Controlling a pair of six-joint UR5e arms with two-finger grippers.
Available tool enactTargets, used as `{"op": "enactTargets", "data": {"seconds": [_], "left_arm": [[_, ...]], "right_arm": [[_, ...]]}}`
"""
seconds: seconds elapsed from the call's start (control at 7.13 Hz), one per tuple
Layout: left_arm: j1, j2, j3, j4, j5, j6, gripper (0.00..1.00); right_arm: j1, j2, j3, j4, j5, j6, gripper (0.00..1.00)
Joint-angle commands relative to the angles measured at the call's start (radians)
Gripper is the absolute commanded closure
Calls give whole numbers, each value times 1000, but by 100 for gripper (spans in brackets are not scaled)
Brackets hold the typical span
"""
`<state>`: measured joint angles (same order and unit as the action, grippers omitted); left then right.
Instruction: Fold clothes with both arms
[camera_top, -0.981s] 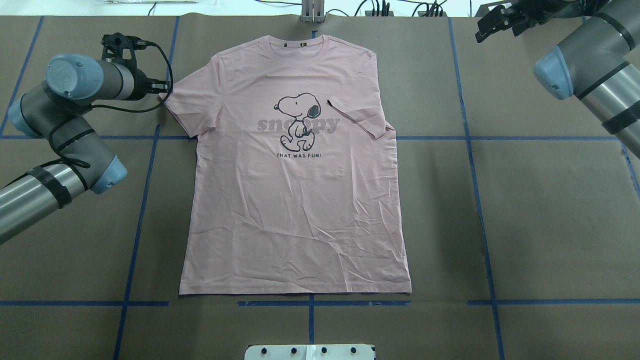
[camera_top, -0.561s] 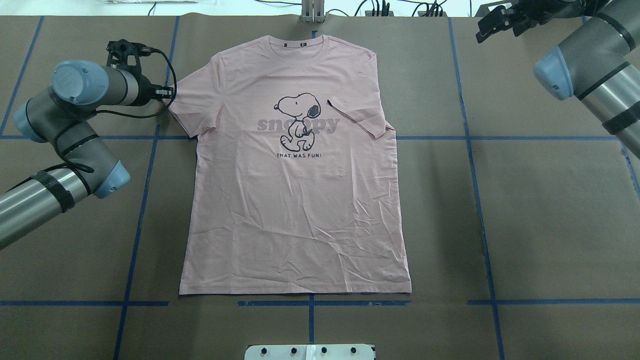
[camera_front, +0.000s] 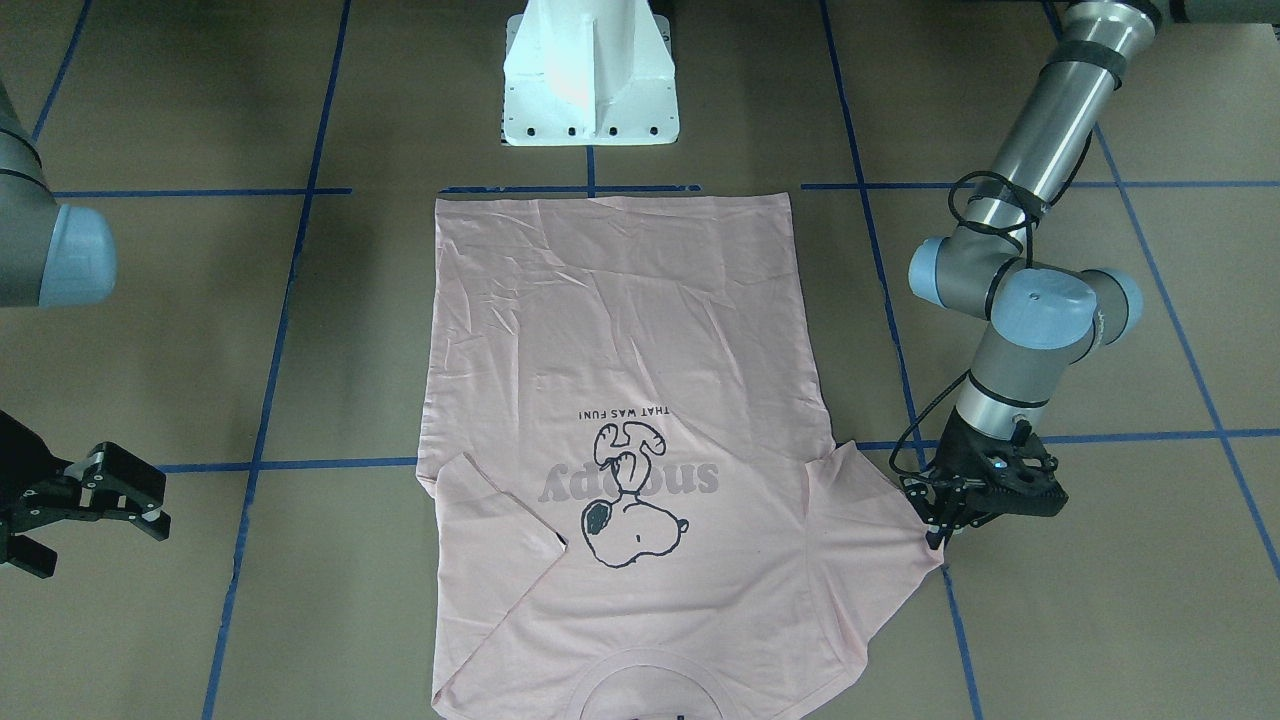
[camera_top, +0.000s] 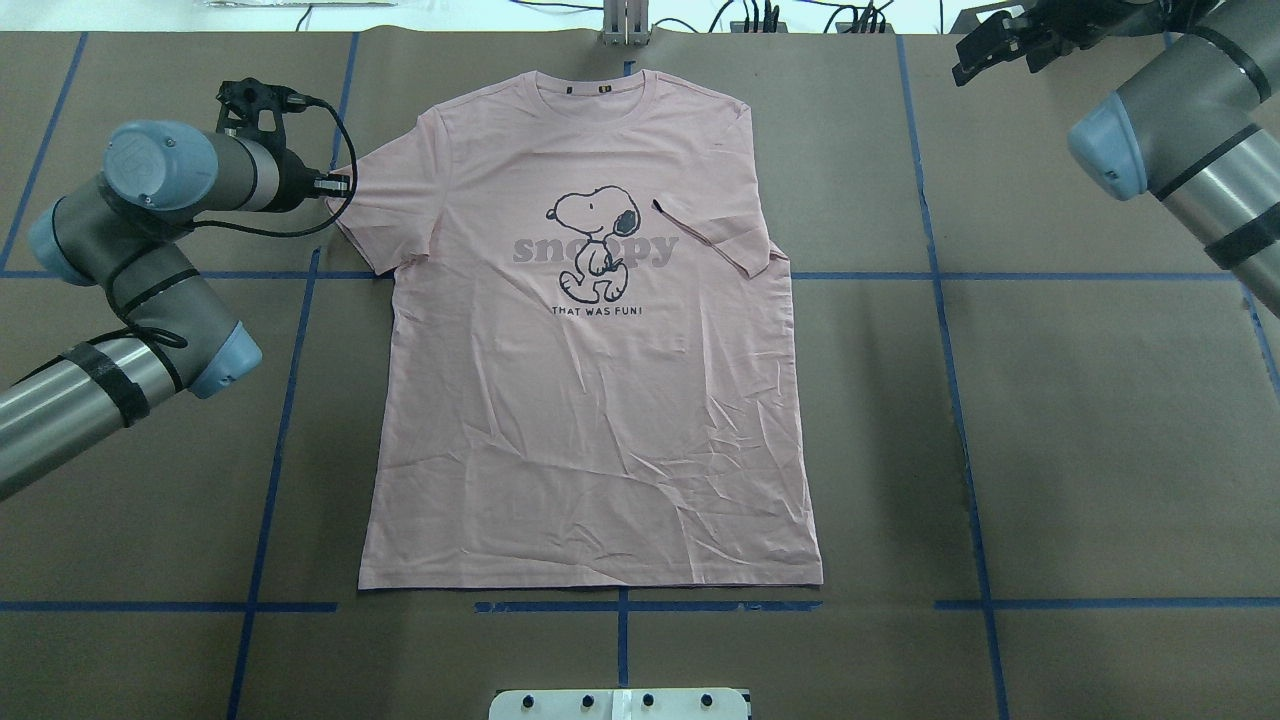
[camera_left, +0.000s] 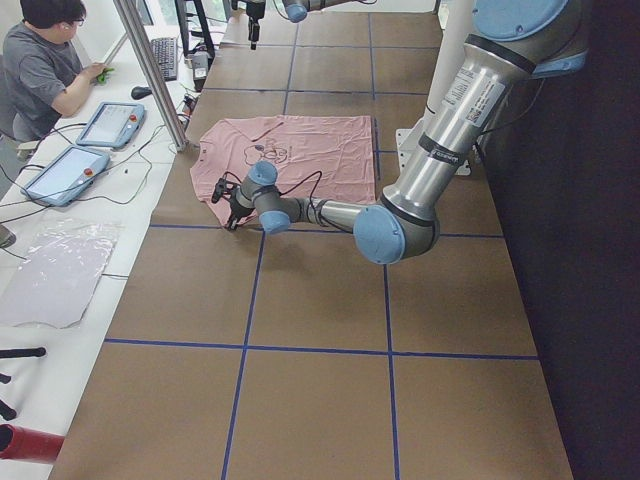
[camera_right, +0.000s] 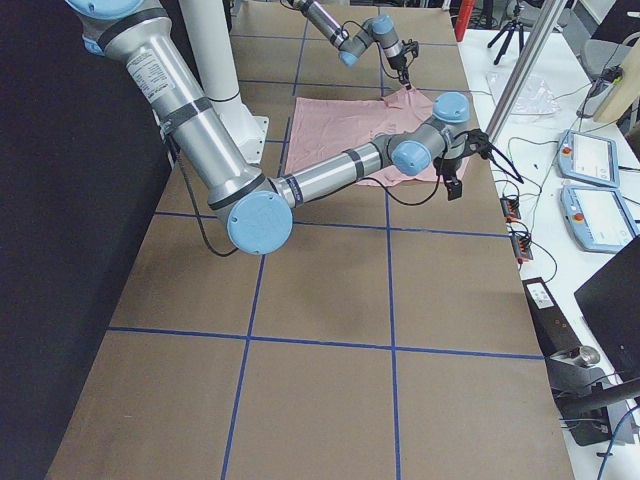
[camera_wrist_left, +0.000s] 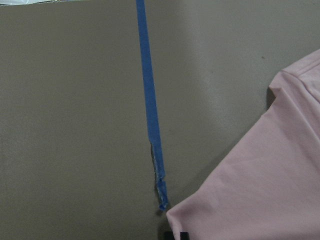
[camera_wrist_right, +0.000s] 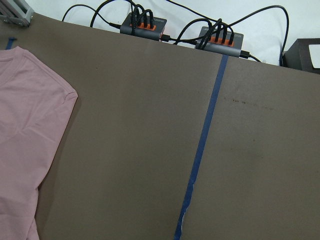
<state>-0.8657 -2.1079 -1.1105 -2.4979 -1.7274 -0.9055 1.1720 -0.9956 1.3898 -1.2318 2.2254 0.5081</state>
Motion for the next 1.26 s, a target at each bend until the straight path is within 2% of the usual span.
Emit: {"op": "enactTargets", "data": {"seconds": [0.0,0.14,0.42,0.56,0.7,0.98,1.12], "left_arm": [[0,-7,-128,142,-4,2,100],[1,-35,-215,295,-4,-12,100],[34,-148,-247,543,3,-117,100],[57,-188,-226,580,5,-136,100],[59,-246,-160,600,8,-160,100],[100,-316,-45,599,78,-217,100],[103,-316,-40,600,80,-214,74]], "right_arm": [[0,0,0,0,-1,1,0],[0,-1,0,0,-3,0,0],[0,-2,0,0,-4,4,0],[0,-2,0,0,-4,4,0],[0,-2,0,0,-4,4,0],[-3,-3,-2,0,-4,4,0],[-3,-3,-2,0,-4,4,0]]}}
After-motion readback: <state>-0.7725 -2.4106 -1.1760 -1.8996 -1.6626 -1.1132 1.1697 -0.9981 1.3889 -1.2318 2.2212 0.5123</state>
